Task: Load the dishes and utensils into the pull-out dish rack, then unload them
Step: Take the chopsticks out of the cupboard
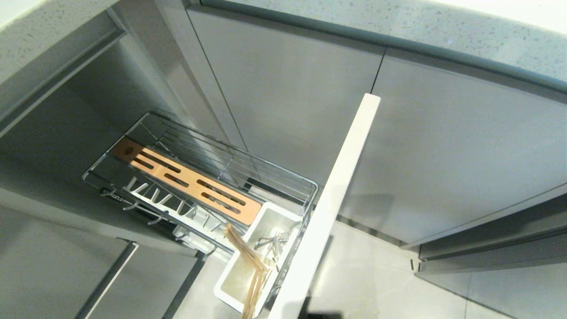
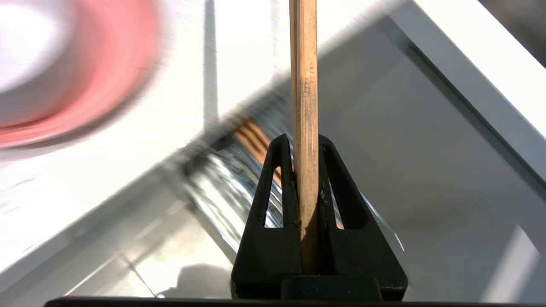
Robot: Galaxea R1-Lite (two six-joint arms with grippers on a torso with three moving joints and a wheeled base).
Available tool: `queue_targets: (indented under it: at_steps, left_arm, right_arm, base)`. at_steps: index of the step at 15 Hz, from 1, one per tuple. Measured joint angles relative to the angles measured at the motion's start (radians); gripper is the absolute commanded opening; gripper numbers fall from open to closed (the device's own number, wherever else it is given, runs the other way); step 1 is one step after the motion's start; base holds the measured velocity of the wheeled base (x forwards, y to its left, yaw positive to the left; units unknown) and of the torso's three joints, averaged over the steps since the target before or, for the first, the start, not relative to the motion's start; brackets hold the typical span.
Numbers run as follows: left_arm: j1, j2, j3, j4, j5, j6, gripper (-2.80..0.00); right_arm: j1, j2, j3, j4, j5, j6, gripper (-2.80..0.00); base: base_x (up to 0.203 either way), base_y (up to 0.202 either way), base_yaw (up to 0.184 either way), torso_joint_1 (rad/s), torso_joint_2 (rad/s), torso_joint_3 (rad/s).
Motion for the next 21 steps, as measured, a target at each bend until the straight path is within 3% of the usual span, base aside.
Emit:
queue_targets:
  at_steps: [3, 6, 12, 16, 21]
  left_arm:
    - [0.238, 0.014, 0.029, -0.015, 0.030, -0.092, -2.80]
    - [0.323, 0.084, 0.043, -0.025, 0.048, -0.181, -2.80]
    - [0.317, 0.243, -0.019, -0.034, 0.033, -0.258, -2.80]
    - [0.296, 0.301, -0.034, -0.030, -0.121, -0.252, -2.80]
    - [0.288, 0.323, -0.028, 0.003, -0.147, -0.257, -2.80]
  right_arm:
    - [0.000, 0.000, 0.000, 0.000, 0.000, 0.000, -2.80]
    - [0.000, 0.000, 0.000, 0.000, 0.000, 0.000, -2.80]
    - [0.000, 0.000, 0.000, 0.000, 0.000, 0.000, -2.80]
    - [0.000, 0.000, 0.000, 0.000, 0.000, 0.000, -2.80]
    - [0.000, 0.000, 0.000, 0.000, 0.000, 0.000, -2.80]
  base:
    - [0.000, 0.000, 0.000, 0.000, 0.00, 0.000]
    - [0.000, 0.000, 0.000, 0.000, 0.00, 0.000]
    - [0.000, 0.000, 0.000, 0.000, 0.00, 0.000]
    - [0.000, 0.000, 0.000, 0.000, 0.00, 0.000]
    - [0.000, 0.000, 0.000, 0.000, 0.00, 0.000]
